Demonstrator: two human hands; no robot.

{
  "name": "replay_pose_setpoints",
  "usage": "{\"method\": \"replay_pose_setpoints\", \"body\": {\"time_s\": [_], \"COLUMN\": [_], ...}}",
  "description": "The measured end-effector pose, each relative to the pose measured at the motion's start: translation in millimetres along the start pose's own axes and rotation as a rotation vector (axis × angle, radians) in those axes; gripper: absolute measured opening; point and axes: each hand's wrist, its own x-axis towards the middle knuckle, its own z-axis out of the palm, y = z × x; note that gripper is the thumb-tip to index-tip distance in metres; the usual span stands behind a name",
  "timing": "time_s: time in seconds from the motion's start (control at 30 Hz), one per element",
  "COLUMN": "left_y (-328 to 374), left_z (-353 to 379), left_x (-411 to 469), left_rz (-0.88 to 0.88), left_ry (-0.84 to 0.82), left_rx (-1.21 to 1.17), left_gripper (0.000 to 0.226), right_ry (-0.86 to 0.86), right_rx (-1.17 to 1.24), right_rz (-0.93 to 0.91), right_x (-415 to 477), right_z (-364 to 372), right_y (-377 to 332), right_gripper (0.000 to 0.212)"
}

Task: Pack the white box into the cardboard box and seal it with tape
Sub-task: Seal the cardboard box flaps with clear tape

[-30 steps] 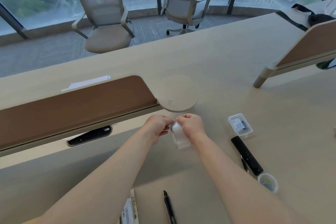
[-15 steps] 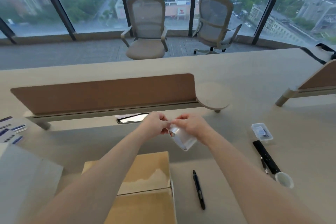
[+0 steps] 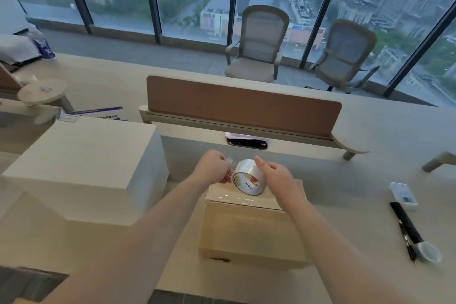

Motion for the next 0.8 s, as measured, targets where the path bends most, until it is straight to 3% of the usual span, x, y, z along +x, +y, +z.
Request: {"method": "replay_pose_setpoints", "body": {"time_s": [0.13, 0.23, 0.4, 0.63, 0.8], "left_y": [-27.9, -47.2, -76.7, -109.5, -123.7], "left_z": [-12.9, -13.3, -9.4, -16.3, -13.5], "left_x": [-22.1, -27.6, -23.5, -12.7, -6.4], "left_rz": [-0.042, -0.120, -0.220, -0.288, -0.316], "left_ry": [-0.002, 0.015, 0.071, 0.132, 0.163], "left_rx": [-0.083, -0.154, -0.191, -0.186, -0.190], "left_gripper": [0.011, 0.020, 0.020, 0.023, 0.027], "right_ry": [-0.003, -0.002, -0.047, -0.123, -0.108], "right_rx": [-0.029, -0.134, -0.547, -1.099, -1.213], "right_rz": [-0.020, -0.082, -0.205, -0.236, -0.207], "right_x": [-22.3, -21.5, -6.3, 1.9, 9.7], "right_z": [27.7, 41.2, 55.7, 77.7, 97.2], "right_y": [1.0, 0.3, -3.4, -9.6, -6.6], "right_gripper": [0.055, 0.054, 0.058, 0.052, 0.043]}}
